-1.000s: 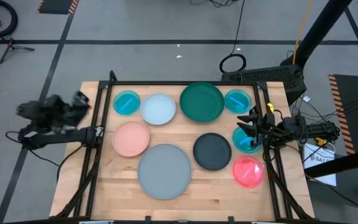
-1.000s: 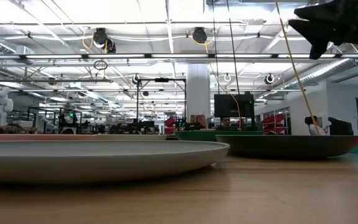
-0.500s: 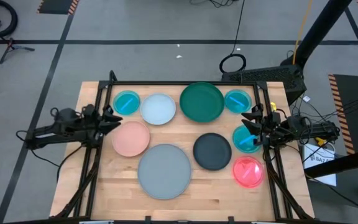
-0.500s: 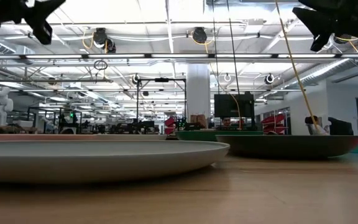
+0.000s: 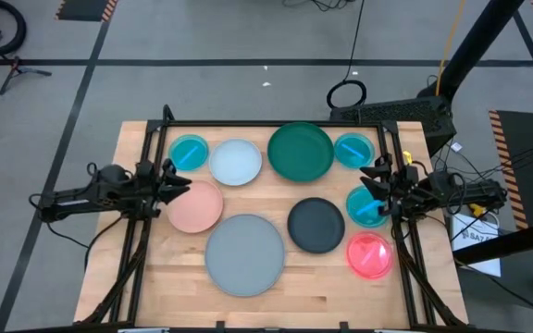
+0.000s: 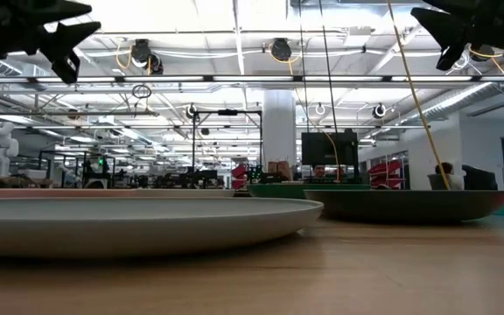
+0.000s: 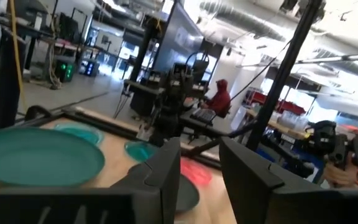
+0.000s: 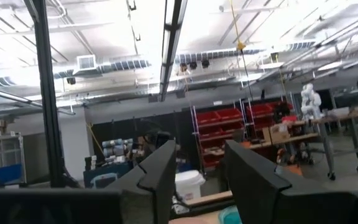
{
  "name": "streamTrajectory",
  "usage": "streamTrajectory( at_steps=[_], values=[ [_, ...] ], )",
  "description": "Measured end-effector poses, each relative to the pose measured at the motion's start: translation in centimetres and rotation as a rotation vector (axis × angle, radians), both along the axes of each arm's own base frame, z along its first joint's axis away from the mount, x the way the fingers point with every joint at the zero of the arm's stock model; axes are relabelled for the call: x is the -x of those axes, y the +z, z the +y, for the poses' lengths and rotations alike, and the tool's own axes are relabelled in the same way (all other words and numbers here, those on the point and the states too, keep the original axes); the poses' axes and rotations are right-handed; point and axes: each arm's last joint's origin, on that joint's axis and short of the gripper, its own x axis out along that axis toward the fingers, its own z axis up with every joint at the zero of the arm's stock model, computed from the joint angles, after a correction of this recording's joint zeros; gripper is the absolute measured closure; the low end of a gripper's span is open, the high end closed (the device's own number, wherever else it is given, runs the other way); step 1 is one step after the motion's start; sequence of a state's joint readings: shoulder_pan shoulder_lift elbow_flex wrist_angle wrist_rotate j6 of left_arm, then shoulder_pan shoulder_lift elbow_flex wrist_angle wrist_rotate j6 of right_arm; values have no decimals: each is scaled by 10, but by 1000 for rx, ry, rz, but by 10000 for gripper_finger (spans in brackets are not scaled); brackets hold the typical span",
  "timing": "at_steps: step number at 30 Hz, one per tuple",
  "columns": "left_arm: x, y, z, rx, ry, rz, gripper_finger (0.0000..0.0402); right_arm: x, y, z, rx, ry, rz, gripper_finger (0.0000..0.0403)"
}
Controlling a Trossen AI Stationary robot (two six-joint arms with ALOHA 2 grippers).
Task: Stack plastic plates
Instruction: Stack the green plate on top of the gray plate
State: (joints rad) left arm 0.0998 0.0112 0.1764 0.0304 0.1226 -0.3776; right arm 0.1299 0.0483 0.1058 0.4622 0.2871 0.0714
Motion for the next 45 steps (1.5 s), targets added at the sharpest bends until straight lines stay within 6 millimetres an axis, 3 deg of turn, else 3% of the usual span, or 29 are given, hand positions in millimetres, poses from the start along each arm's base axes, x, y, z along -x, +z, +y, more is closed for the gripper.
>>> streamTrajectory(
  at_steps=[8,15,27,37,41,45],
  values=[
    [2,17,0,-3,22,-142,284,-14,15,2,7,3,105,273],
    [-12,25,-3,13,-17,-194,284,-22,30,3,37,2,300,273],
    [-53,13,-7,31,43,-82,284,-30,29,4,-2,16,375,273],
    [-81,2,-19,88,-29,-62,284,-35,30,5,8,15,369,273],
    [-98,10,-22,75,3,-73,284,-35,30,5,14,13,371,273],
    [-129,30,-26,4,26,-30,284,-35,29,5,19,12,374,273]
  ],
)
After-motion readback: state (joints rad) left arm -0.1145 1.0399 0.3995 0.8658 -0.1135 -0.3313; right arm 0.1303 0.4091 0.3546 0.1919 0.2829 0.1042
